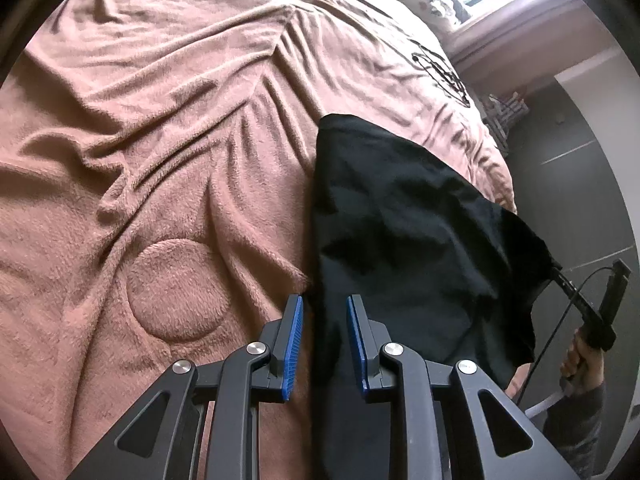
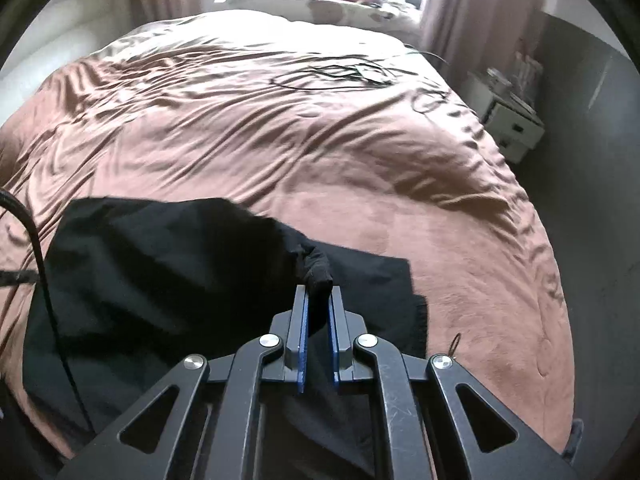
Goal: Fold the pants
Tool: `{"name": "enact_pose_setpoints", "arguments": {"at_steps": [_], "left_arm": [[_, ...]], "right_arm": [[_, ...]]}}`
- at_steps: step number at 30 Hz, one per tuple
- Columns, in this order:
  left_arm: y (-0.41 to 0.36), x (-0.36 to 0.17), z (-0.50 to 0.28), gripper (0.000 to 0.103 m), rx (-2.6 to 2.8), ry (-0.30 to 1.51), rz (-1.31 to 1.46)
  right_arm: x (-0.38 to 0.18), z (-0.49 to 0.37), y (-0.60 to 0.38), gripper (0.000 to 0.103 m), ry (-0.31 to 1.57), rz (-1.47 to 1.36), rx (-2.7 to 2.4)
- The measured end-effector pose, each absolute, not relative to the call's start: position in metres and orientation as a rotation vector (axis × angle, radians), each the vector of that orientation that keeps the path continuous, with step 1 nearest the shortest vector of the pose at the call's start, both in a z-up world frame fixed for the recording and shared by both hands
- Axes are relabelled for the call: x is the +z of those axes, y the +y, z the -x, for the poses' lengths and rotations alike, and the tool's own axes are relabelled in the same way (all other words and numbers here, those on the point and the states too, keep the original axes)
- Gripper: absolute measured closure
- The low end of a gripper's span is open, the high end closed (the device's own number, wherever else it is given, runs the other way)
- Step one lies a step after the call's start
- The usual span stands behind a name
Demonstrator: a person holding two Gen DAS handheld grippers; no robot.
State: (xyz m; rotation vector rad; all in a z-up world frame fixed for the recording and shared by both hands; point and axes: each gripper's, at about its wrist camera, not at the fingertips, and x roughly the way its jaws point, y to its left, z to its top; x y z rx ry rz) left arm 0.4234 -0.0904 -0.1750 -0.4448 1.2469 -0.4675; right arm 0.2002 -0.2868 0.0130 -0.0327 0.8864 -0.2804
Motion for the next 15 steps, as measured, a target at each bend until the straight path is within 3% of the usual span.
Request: {"name": "enact_pose_setpoints", "arguments": {"at_steps": [13, 15], "left_arm": [[-0.108, -0.185, -0.428, 0.079, -0.466, 1.271, 0.407], [-0.111, -0.186, -0.429, 0.079, -0.465, 1.273, 0.400]], "right_arm": [[-0.002, -0.253, -0.331, 0.098, 0.937, -0.018, -0.385], [-0.002, -0.258, -0.338, 0.091, 0.947, -0.004, -0.447]]}}
